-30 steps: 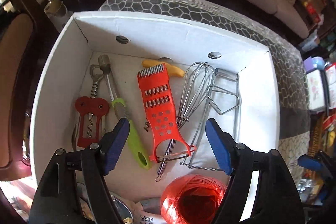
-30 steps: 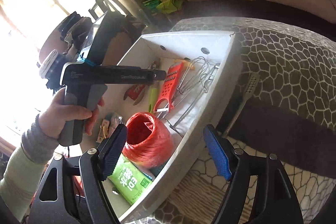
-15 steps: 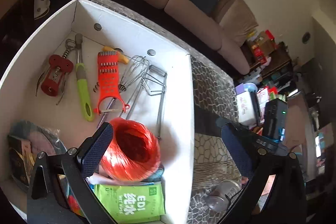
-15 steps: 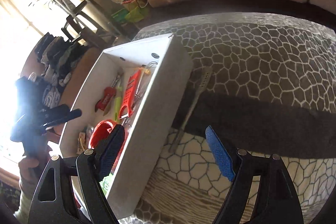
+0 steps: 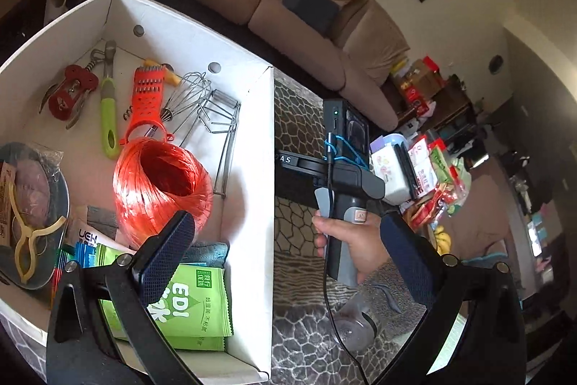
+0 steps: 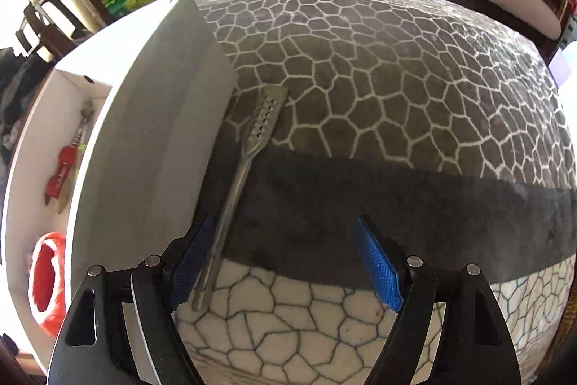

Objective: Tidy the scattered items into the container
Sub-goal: 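Move the right tool toward the silver perforated spatula on the table, then lower the right gripper around the spatula handle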

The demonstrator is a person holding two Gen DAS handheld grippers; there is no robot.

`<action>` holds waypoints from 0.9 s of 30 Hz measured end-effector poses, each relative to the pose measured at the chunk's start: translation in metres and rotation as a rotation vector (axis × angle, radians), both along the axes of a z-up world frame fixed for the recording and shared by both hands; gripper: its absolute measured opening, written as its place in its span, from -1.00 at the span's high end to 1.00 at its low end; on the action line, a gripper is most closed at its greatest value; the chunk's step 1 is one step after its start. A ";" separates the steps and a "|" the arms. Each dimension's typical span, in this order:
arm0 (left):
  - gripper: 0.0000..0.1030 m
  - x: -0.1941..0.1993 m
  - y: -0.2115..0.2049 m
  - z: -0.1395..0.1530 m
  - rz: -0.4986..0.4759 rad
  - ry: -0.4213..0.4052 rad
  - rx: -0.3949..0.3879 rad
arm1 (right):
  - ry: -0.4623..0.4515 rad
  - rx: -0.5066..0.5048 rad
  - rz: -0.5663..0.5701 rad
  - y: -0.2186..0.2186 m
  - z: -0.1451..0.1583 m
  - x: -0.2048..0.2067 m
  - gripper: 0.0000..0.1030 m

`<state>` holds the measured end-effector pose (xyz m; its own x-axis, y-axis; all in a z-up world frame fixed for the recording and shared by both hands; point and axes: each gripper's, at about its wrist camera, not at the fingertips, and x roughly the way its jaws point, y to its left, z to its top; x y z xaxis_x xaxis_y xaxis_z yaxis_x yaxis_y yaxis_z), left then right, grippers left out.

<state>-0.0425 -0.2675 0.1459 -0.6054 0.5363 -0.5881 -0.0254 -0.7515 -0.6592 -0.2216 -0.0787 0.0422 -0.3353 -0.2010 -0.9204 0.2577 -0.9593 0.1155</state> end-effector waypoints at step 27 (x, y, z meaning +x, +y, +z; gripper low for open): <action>-1.00 0.003 0.002 0.006 -0.041 -0.004 0.052 | 0.048 0.369 0.220 0.000 -0.021 0.029 -0.35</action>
<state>-0.0400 -0.2657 0.1516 -0.5801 0.5907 -0.5609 -0.0534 -0.7146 -0.6975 -0.1924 -0.0791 0.0209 -0.3654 0.0678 -0.9284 0.4572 -0.8556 -0.2425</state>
